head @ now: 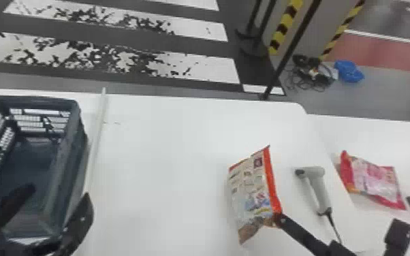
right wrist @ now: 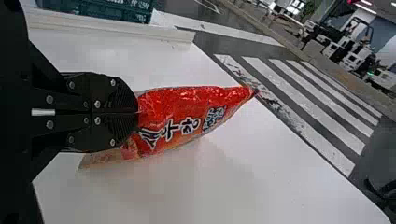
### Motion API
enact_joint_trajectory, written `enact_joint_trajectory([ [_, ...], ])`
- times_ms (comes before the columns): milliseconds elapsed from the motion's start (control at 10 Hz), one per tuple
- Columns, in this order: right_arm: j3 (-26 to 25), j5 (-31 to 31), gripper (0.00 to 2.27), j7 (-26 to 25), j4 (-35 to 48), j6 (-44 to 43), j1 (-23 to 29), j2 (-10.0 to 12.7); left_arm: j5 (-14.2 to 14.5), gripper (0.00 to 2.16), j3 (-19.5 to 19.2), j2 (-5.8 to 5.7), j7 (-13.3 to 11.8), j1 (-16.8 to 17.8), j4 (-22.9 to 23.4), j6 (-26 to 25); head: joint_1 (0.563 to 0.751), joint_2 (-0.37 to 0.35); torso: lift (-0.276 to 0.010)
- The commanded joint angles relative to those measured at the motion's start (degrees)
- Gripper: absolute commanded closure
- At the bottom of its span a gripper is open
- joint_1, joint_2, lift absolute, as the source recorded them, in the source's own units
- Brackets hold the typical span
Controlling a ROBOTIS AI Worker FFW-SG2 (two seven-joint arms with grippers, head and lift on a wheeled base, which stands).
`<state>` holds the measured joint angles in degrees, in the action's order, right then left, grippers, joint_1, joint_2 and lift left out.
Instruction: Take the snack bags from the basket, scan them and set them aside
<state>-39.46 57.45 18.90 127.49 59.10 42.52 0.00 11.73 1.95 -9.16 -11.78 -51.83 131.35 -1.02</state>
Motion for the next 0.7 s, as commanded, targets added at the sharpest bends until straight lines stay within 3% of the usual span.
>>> enact_joint_trajectory([
  [0,-2.12,0.12,2.25,-0.53,-3.30,-0.60,-1.92,0.05,-0.13,0.07,0.16,-0.07,-0.08,-0.03,-0.13,0.00,0.695,-0.296,-0.075],
  [100,-3.61,-0.76,2.10,-0.79,-5.49,-0.78,-3.50,0.05,-0.31,0.07,0.59,-0.33,-0.08,0.41,-0.21,-0.53,0.695,-0.313,-0.075],
  [200,-4.23,-2.52,1.30,-0.97,-6.90,-0.78,-4.99,0.05,-0.31,0.07,0.68,-0.42,-0.08,0.59,-0.30,-1.06,0.695,-0.350,-0.075],
  [300,-4.23,-5.24,0.07,-0.79,-8.04,-2.89,-6.05,0.05,-0.48,0.07,0.68,-0.33,-0.08,0.59,-0.30,-1.41,0.695,-0.350,-0.075],
  [400,-4.23,-8.06,0.00,-0.09,-10.68,-4.82,-7.54,0.00,-0.75,0.07,0.77,-0.33,0.01,0.68,-0.39,-1.76,0.695,-0.350,-0.075],
  [500,-4.05,-10.17,0.02,1.06,-13.23,-7.46,-8.33,-2.20,-0.83,0.07,0.95,-0.33,-0.08,0.94,-0.57,-1.93,0.695,-0.350,-0.075],
  [600,-3.61,-13.24,0.04,1.32,-13.93,-11.68,-8.33,-2.81,-0.83,0.07,1.12,-0.33,-0.08,1.47,-1.01,-1.93,0.695,-0.350,-0.075],
])
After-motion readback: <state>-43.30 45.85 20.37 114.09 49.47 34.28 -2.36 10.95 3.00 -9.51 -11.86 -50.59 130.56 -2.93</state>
